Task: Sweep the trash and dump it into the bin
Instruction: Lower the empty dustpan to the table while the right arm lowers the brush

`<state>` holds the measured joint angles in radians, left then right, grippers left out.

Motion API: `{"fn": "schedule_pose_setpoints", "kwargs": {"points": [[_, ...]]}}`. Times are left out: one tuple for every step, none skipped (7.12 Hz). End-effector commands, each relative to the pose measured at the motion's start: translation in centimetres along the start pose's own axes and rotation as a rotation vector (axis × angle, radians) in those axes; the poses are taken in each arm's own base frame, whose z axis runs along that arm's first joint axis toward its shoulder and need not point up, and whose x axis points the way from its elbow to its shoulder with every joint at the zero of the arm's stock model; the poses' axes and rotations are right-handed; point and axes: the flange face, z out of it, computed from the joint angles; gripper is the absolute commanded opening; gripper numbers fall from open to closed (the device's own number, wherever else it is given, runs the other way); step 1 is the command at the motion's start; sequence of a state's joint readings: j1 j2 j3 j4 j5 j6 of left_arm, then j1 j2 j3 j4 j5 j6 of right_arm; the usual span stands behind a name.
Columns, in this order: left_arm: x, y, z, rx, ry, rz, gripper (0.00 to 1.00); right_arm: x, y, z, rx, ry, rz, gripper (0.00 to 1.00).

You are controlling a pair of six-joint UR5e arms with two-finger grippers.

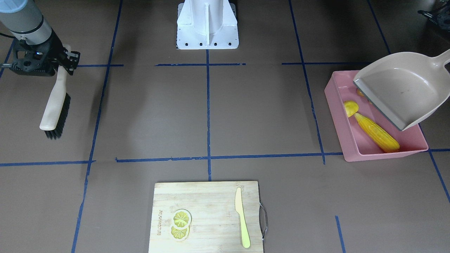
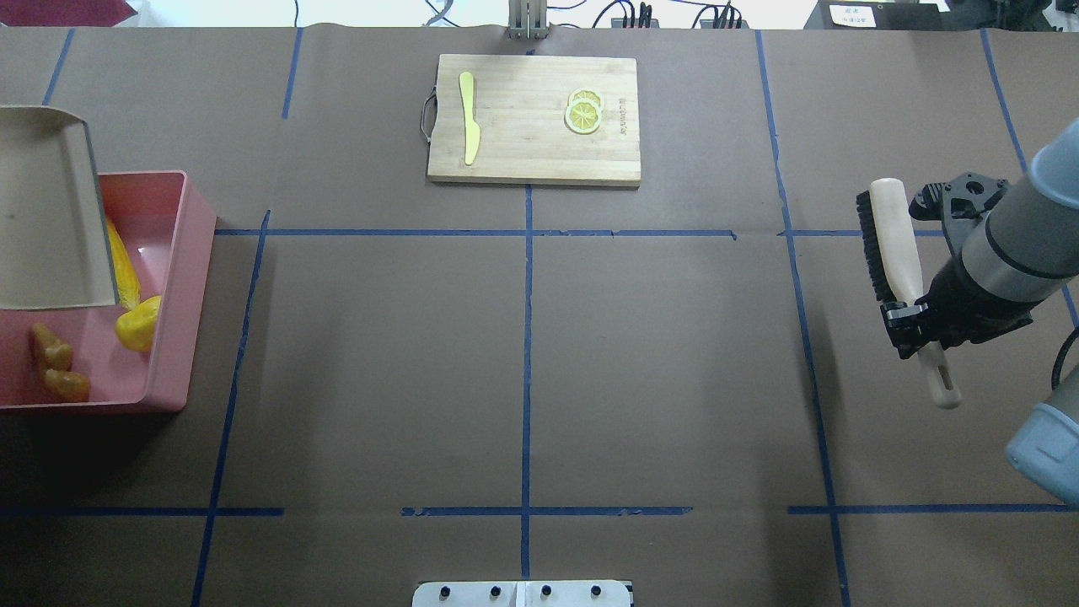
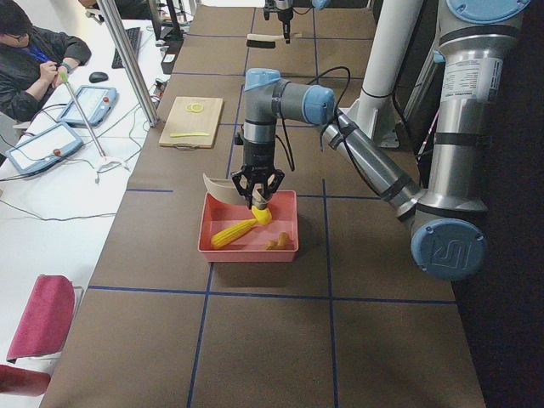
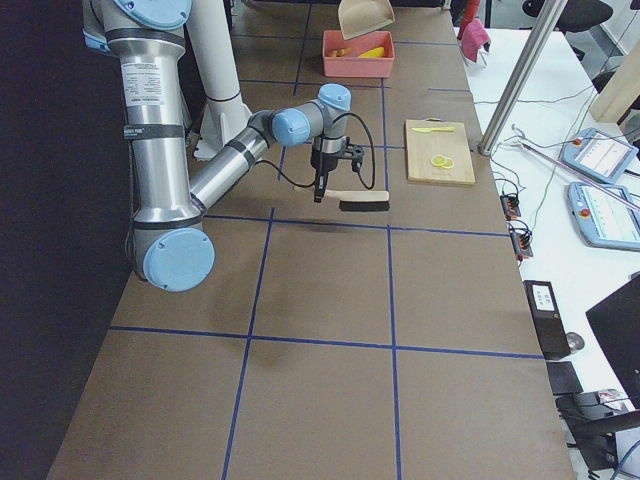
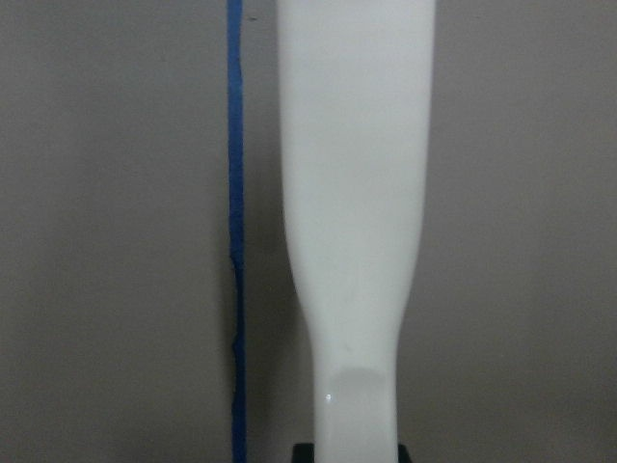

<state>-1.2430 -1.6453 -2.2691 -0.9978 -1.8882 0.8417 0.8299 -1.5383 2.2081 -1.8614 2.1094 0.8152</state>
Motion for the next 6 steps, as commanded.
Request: {"fn": "schedule_pose_setpoints", "kwargs": {"points": [[-0.2,-3.8,-2.4,0.139,0.047,0.006,0.02,3.9,0.5,4.5,-0.023,-0.033,0.003,0.00],[0.1,-5.7,-3.5,0.185,0.061,0.011,0.02,5.1,0.6,6.3,-0.071,-0.041,0.022,0.00],[0.9,-7.0,-3.1,0.192,0.081,0.032,0.02,6.8,1.3,7.5,-0.087,-0.028,0.033,0.00],[1.6,-8.4,-3.5,0.224,0.104,0.059,0.02,8.8,2.0,9.0,-0.096,-0.029,0.038,0.00],[2.4,-10.1,-3.5,0.234,0.118,0.070,0.02,10.6,2.1,11.3,-0.113,-0.051,0.039,0.00],[3.7,-11.9,-3.1,0.232,0.140,0.083,0.02,12.0,2.6,12.6,-0.117,-0.060,0.038,0.00]]}}
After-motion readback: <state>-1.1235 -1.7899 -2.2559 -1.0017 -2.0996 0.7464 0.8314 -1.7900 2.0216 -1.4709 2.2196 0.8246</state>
